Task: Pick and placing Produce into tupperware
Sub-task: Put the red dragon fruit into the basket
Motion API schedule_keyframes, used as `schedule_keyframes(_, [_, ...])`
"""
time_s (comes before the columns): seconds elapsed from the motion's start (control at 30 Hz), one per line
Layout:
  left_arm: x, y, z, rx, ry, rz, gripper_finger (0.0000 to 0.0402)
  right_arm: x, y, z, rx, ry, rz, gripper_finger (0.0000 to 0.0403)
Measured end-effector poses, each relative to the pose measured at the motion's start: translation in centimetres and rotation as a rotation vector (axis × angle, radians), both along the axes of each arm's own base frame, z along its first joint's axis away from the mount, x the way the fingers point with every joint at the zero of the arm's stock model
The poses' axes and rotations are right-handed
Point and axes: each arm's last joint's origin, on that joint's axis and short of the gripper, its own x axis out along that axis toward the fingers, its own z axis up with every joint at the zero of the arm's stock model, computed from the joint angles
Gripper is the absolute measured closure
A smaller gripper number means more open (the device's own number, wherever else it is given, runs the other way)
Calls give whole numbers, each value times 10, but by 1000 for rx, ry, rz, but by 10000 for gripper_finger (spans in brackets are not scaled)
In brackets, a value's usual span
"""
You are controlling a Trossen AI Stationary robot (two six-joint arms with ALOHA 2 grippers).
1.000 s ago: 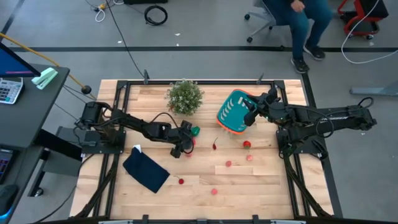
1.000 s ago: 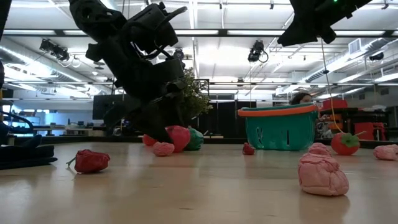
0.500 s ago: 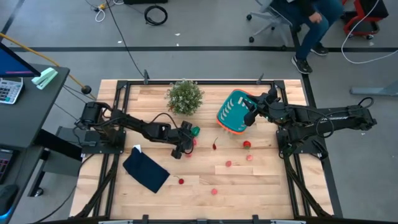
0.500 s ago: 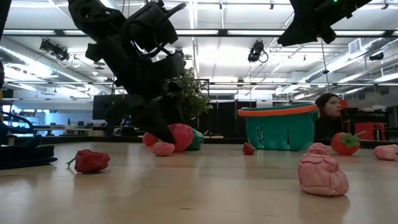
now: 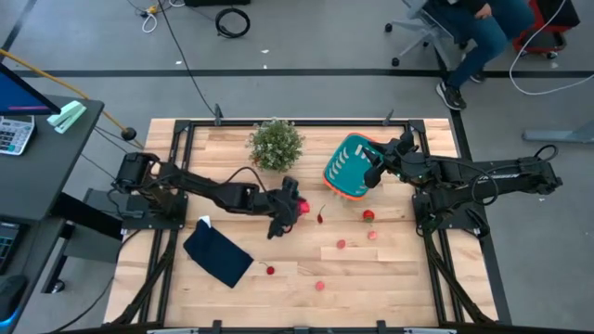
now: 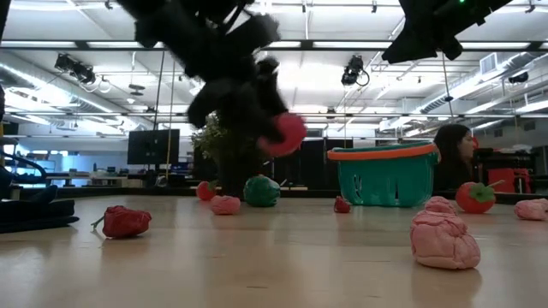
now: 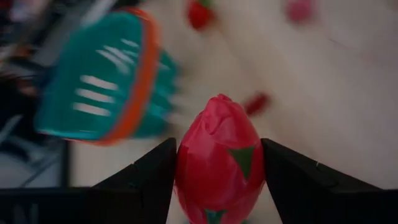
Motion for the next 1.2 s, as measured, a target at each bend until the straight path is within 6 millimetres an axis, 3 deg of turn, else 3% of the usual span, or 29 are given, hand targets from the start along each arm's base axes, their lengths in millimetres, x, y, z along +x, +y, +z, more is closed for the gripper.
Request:
schedule_keyframes(0.17, [17, 19, 34, 21, -112, 108, 169, 0, 0, 0, 0, 0, 0, 279])
schedule_keyframes(0.37, [31, 57, 75, -92, -279, 261, 170, 0, 0, 0, 0, 0, 0, 279])
schedule_keyframes(0.57, [37, 91, 104, -298, -432, 183, 171, 0, 0, 0, -1, 1, 0, 279])
schedule_keyframes(0.8, [36, 115, 119, -360, -595, 163, 168, 0, 0, 0, -12, 8, -7, 279])
schedule_keyframes(1.2, [36, 129, 123, -343, -672, 178, 167, -2, -1, 1, -47, 23, -44, 279])
